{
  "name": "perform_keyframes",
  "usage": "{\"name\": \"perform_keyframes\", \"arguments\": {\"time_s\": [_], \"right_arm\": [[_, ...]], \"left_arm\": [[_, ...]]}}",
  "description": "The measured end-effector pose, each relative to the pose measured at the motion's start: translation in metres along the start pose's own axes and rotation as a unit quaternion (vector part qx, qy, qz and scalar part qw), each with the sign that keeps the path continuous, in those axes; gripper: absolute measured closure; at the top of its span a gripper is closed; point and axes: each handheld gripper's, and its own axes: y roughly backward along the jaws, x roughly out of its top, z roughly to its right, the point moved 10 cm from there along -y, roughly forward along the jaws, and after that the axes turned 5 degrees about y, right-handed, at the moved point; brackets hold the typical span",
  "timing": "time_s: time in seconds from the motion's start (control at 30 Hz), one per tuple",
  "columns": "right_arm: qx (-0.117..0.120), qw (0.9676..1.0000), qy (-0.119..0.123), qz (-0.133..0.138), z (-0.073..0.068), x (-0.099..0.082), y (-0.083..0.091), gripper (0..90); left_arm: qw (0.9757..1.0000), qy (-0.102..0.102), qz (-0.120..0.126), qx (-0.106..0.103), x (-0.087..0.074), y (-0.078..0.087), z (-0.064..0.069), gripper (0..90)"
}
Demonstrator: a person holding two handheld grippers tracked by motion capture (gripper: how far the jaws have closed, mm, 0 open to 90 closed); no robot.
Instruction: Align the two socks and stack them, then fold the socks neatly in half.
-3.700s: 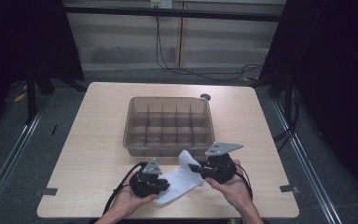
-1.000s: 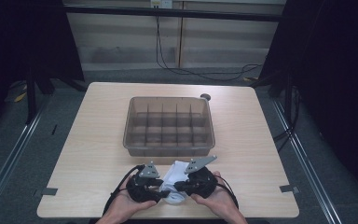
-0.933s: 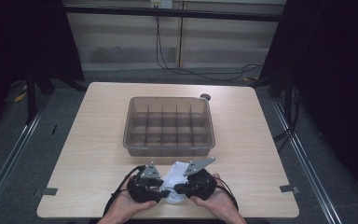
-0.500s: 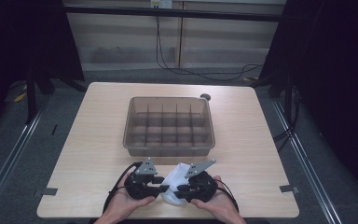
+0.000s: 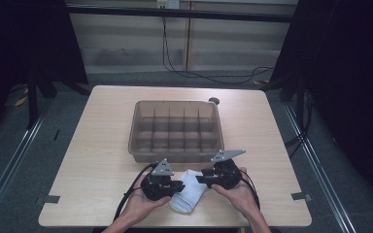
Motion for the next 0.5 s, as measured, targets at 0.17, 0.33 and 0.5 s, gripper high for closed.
{"name": "perform_keyframes", "arguments": {"time_s": [0.17,0.33,0.5], "right_arm": [[-0.01,0.9997,-0.017,-0.014,0.014,-0.003,-0.01,51.6],[-0.01,0.999,-0.022,-0.037,0.017,-0.012,-0.023,43.3],[-0.002,0.9986,-0.024,-0.047,0.015,-0.016,-0.03,42.4]], "left_arm": [[0.9998,-0.01,-0.015,0.003,-0.01,-0.009,0.004,82.0],[0.9997,-0.01,-0.021,0.003,-0.013,-0.009,0.004,81.9],[0.9996,-0.015,-0.022,0.008,-0.013,-0.01,0.005,81.9]]}}
